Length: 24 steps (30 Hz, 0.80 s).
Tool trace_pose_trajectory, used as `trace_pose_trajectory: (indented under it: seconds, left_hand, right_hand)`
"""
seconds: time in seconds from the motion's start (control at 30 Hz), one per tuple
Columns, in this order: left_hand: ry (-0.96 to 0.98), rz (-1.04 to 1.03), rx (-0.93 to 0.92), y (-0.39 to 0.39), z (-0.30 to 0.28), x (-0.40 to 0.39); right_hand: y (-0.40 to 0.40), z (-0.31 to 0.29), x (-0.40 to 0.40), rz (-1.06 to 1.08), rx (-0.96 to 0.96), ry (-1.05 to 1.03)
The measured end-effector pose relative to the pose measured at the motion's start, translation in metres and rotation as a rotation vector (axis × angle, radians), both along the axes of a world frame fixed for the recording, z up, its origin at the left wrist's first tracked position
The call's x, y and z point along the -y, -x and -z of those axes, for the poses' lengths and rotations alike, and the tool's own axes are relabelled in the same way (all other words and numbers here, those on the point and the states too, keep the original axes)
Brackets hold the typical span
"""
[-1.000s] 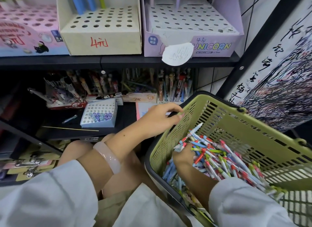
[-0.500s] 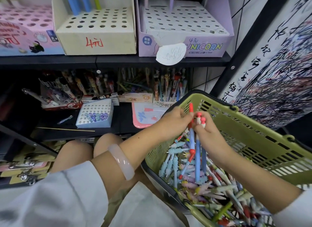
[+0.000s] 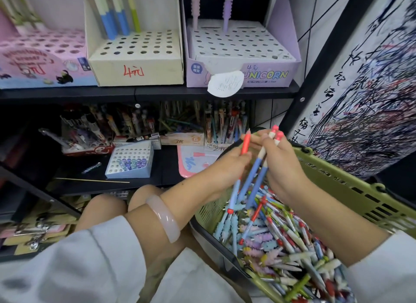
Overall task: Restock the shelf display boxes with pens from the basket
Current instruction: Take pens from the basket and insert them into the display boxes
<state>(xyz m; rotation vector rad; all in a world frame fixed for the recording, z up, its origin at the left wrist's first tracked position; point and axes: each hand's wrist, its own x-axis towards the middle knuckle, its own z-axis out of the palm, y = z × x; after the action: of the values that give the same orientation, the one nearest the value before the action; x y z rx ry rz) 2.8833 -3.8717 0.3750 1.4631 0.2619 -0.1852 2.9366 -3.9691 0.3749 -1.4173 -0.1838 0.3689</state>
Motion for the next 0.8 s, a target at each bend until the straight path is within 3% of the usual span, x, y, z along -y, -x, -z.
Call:
trace_pose_trajectory:
  seconds: [0.1,0.2,0.33,0.43,0.47,0.5,0.53,0.57,0.6,0.63,0.73,0.8]
  left_hand:
    - [-0.105,0.011,0.035,-0.001,0.004,0.003]
    - [-0.043,-0.015,0.005,-0.001,0.005,-0.003]
    - [0.059,0.029,-0.01,-0.002,0.005,-0.02]
    - [0.048,0.028,0.014,-0.001,0.001,-0.032]
    - [0.02,0.013,0.033,-0.002,-0.001,-0.035]
    - [-0.032,-0.019,0.051,-0.003,-0.001,-0.038]
    - [-0.113,-0.067,0.059,-0.005,0.0,-0.04]
    - [-0.23,-0.117,0.063,-0.008,0.003,-0.044]
    - [-0.361,-0.147,0.062,-0.009,0.007,-0.048]
    - [-0.463,-0.151,0.054,-0.01,0.011,-0.051]
    - [-0.557,-0.071,0.006,-0.008,0.023,-0.055]
    - [-0.548,-0.044,-0.022,-0.008,0.028,-0.056]
  right_hand:
    - [-0.001,0.002,-0.017,0.024,-0.098,0.054]
    - [-0.004,0.004,-0.024,-0.047,-0.069,0.198]
    - [-0.014,0.012,-0.008,-0.281,-0.213,0.079]
    - [-0.006,0.047,0.007,-0.173,-0.11,0.316]
    - [-0.006,0.073,0.012,-0.125,-0.36,0.12]
    - [-0.003,0.09,0.005,0.068,-0.693,-0.034]
    - [0.004,0.109,0.005,-0.15,-0.617,0.363]
    - [0.016,0.119,0.005,-0.173,-0.581,0.69]
    - [0.02,0.135,0.0,-0.234,-0.47,0.86]
    - [0.022,0.147,-0.003,-0.145,-0.587,0.806]
    - [0.021,0.157,-0.014,-0.207,-0.47,0.965]
    - [0.019,0.162,-0.017,-0.198,-0.498,0.961]
